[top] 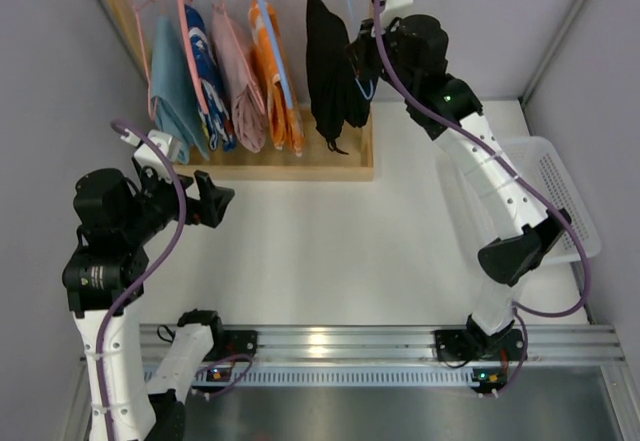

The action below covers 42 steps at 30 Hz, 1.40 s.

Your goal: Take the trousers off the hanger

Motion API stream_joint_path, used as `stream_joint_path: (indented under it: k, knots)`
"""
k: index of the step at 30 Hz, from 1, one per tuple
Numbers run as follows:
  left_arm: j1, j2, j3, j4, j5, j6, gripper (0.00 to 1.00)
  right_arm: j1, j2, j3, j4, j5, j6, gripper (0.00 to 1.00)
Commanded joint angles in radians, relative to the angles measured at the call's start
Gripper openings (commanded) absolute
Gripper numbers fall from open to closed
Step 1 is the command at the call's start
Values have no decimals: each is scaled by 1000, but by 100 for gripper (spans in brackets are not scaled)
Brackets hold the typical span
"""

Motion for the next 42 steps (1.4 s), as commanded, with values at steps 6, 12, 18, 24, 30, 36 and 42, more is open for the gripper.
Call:
stream_joint_path:
  k: [6,12,18,24,30,36,42]
  knots:
    - [-4,-43,-4,104,86,-51,99,9,-186,-75,180,-10,0,0]
    - [-2,-34,8,129,129,-118,99,11,-267,-132,103,-27,5,0]
    - [-2,5,68,144,267,-184,98,14,-367,-237,74,-78,0,0]
    - [-4,27,36,307,321,-356,97,23,-488,-403,88,-89,-43,0]
    - [-4,117,-17,593,367,-624,94,41,-606,-521,69,-52,-14,0]
    - [-214,254,88,666,206,-655,90,70,-709,-612,40,37,29,0]
    - [-461,395,144,729,91,-767,86,77,-777,-684,13,108,89,0]
